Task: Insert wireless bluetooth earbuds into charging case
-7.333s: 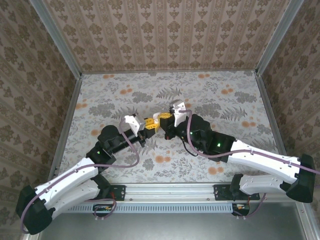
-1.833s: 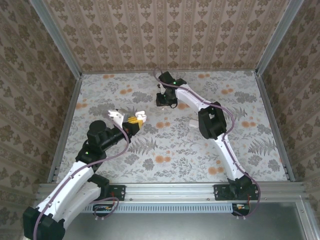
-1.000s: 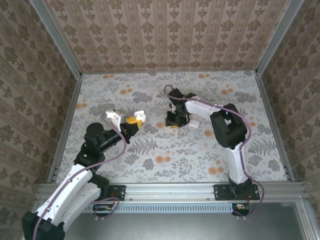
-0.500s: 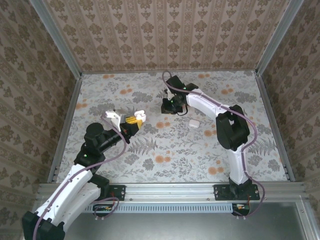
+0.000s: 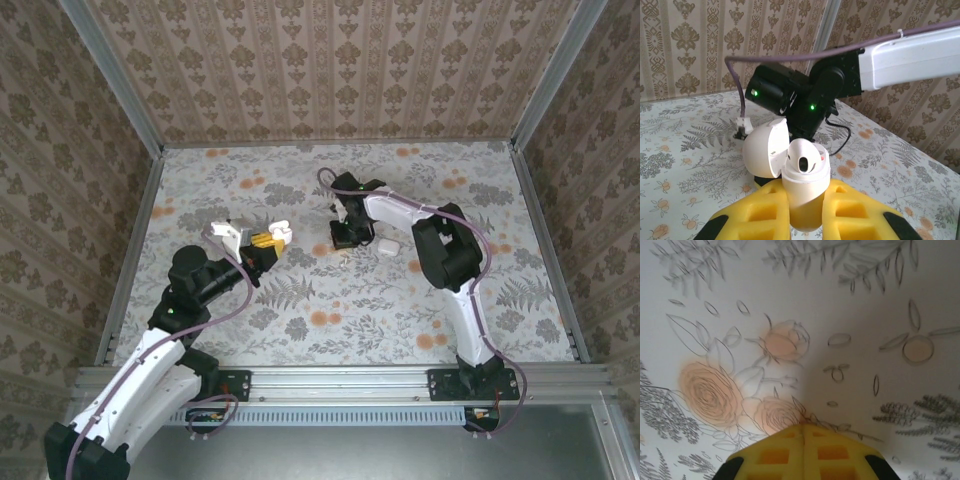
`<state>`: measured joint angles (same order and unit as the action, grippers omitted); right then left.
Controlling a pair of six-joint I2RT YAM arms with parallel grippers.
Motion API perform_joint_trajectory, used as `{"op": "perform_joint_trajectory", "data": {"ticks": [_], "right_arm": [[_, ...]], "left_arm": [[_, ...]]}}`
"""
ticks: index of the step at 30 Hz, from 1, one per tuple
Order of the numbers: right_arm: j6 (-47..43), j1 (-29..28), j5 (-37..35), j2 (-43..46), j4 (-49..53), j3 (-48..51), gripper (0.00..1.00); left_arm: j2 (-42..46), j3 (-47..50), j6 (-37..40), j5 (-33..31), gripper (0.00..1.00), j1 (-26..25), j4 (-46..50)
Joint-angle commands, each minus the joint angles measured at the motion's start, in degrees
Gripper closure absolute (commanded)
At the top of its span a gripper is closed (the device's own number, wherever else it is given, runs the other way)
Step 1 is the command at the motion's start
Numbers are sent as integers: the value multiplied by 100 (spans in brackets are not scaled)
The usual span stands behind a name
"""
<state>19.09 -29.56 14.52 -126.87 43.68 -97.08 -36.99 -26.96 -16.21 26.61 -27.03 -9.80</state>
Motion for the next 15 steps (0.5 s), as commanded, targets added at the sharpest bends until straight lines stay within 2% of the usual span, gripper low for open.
{"op": "perform_joint_trajectory", "data": {"ticks": [1, 15], "right_arm": [[-238, 4, 28, 123, 181, 485, 98], [125, -96, 224, 968, -344, 1983, 98]], "left_arm": [[71, 41, -96, 38, 100, -50, -158], [62, 16, -137, -50, 100, -194, -203]]}}
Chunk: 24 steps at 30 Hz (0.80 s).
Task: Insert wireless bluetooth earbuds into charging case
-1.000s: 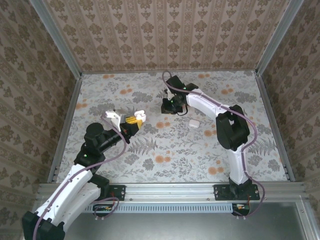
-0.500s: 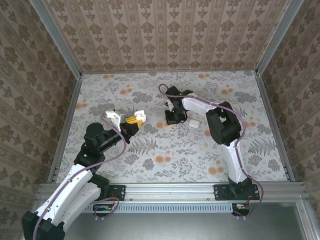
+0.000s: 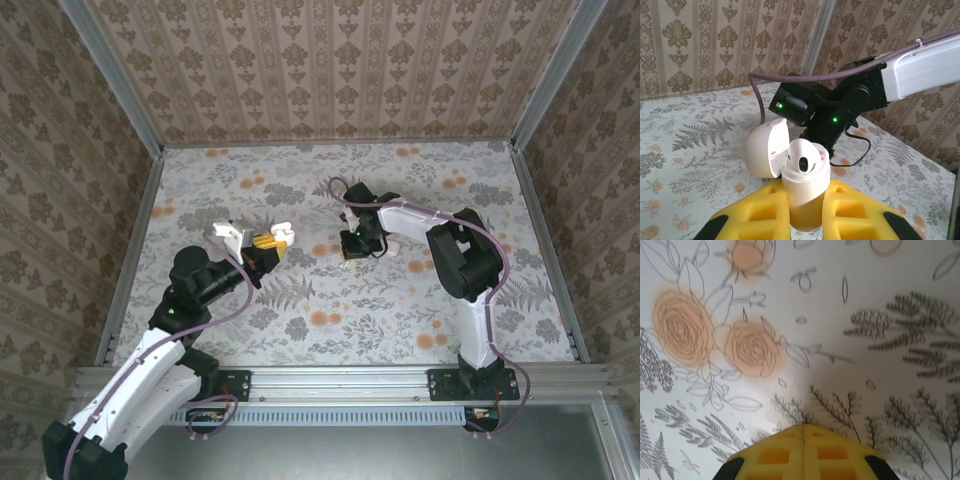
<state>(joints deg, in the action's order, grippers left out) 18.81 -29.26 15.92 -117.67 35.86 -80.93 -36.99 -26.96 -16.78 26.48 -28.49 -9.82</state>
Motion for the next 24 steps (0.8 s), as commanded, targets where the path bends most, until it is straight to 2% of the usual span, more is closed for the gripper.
{"op": "perform_joint_trajectory", "data": {"ticks": [1, 14, 19, 22, 24], "right_arm": [[171, -165, 95, 78, 424, 437, 98], [969, -510, 267, 601, 43, 1228, 98], [1156, -508, 79, 949, 152, 1256, 98], [1194, -494, -140, 1180, 337, 1097, 96], [1218, -501, -242, 1304, 431, 974, 91]], "left_arm": [[60, 15, -73, -46, 100, -60, -213], [59, 7, -73, -141, 100, -170, -215], [43, -2, -54, -152, 100, -183, -226], [37, -2, -42, -162, 100, -183, -229], [34, -2, -36, -164, 100, -183, -222]]}}
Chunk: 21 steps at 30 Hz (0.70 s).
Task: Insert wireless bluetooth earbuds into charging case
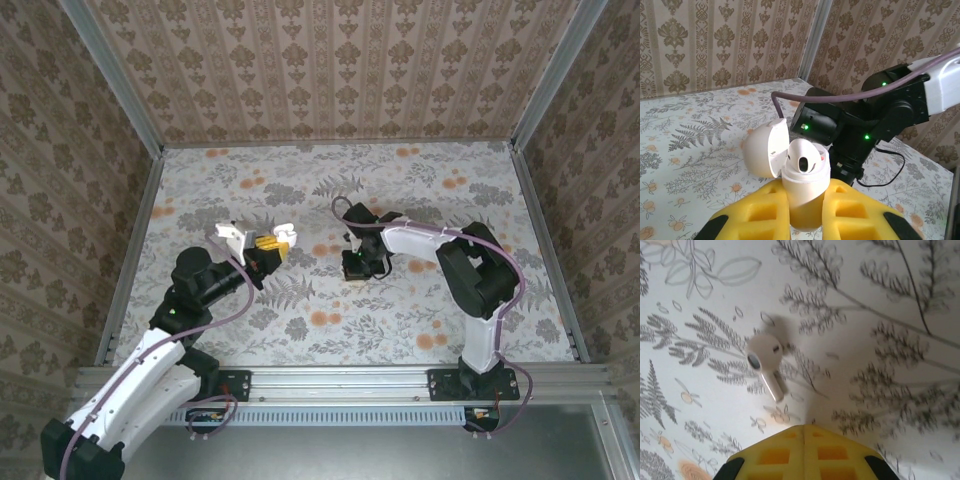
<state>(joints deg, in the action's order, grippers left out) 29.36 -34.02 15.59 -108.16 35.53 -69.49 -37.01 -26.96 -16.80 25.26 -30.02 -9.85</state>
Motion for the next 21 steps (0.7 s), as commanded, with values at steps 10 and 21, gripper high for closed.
{"op": "perform_joint_trajectory", "data": {"ticks": [10, 21], "right_arm": [[-452, -234, -686, -145, 1135, -1214, 66], [-996, -298, -1108, -944, 1522, -2077, 59]], "left_arm": [[-38, -28, -27, -56, 100, -39, -234], [-34, -55, 58, -82, 100, -48, -140]]}}
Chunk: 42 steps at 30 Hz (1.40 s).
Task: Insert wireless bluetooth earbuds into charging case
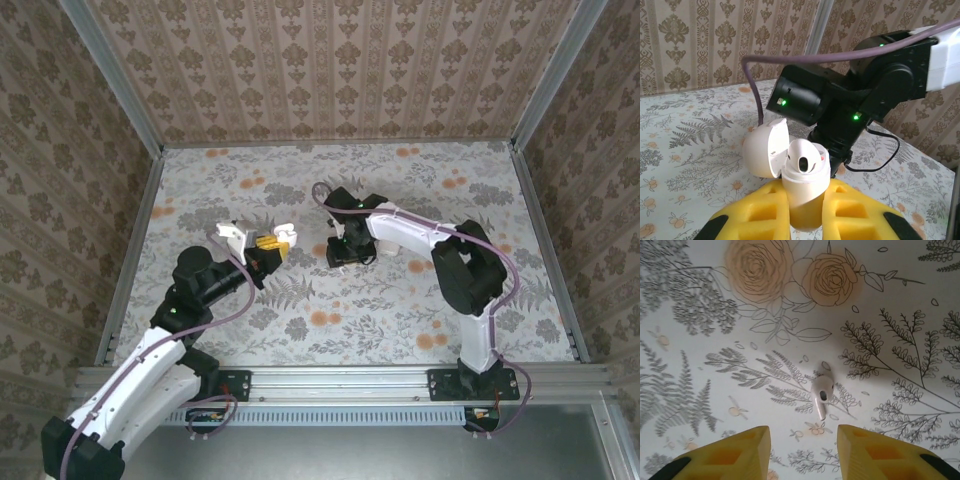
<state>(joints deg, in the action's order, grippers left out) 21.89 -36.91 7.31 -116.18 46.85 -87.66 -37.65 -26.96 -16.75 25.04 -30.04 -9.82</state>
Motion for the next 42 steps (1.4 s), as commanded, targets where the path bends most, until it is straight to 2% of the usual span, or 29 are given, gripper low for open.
{"op": "perform_joint_trajectory", "data": {"ticks": [1, 14, 25, 32, 42], "right_arm": [[-270, -10, -283, -188, 404, -308, 59], [-370, -18, -143, -710, 470, -629, 59], [-430, -51, -231, -862, 601, -657, 70], [-409, -62, -231, -786, 624, -621, 83], [-169, -19, -20, -192, 228, -257, 88]], "left_arm": [[17, -53, 58, -60, 100, -46, -143], [-41, -55, 133, -99, 100, -46, -106], [-41, -55, 172, -96, 100, -46, -76], [-41, -64, 157, -81, 100, -46, -86], [-15, -90, 111, -56, 100, -46, -102]]}}
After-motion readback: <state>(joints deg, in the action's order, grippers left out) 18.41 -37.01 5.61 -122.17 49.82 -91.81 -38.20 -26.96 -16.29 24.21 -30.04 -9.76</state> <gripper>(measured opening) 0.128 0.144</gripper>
